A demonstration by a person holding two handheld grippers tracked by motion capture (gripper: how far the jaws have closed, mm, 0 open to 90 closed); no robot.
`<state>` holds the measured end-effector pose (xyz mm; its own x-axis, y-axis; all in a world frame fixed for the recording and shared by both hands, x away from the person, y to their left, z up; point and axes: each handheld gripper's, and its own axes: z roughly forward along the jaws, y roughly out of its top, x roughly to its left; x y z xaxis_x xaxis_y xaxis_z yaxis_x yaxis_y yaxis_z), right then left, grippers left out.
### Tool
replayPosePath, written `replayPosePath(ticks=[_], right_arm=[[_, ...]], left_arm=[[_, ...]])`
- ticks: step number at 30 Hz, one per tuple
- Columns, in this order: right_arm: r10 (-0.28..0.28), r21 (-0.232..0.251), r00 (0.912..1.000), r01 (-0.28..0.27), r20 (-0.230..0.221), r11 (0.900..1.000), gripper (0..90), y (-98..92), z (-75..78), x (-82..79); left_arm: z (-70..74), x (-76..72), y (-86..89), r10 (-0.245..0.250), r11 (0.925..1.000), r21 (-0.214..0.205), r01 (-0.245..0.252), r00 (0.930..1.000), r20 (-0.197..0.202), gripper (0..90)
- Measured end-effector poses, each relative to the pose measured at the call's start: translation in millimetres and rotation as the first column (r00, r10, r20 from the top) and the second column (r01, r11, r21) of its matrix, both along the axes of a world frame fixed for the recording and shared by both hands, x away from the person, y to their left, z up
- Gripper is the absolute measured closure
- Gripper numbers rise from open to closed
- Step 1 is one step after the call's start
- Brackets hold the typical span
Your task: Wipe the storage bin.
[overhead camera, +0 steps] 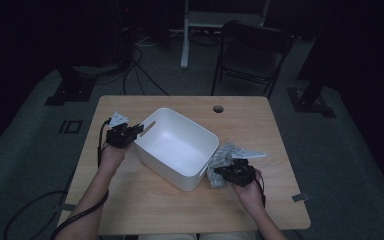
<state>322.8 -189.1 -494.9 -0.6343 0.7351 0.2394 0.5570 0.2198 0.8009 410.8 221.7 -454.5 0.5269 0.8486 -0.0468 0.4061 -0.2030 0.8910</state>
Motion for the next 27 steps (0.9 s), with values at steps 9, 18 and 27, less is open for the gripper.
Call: replayPosePath(ticks=[9, 18, 27], right_arm=[[0.052, 0.034, 0.9935, -0.056, 0.101, 0.9979, 73.3, 9.7, 34.1, -20.9], [0.023, -0.036, 0.9997, -0.023, 0.007, 0.9991, 73.5, 20.4, -7.6, -6.6], [0.000, -0.071, 0.9998, -0.001, -0.020, 0.9975, 73.5, 20.1, -20.8, 4.4]], left_arm=[[1.1, 0.7, -2.0, -0.005, 0.9999, 0.010, 0.005, 0.9999, -0.009, 87.1], [-0.4, -0.1, -1.1, -0.002, 0.9999, -0.015, 0.002, 1.0000, -0.004, 86.8], [-0.4, -0.6, -2.2, 0.002, 1.0000, -0.009, -0.002, 1.0000, 0.000, 86.5]])
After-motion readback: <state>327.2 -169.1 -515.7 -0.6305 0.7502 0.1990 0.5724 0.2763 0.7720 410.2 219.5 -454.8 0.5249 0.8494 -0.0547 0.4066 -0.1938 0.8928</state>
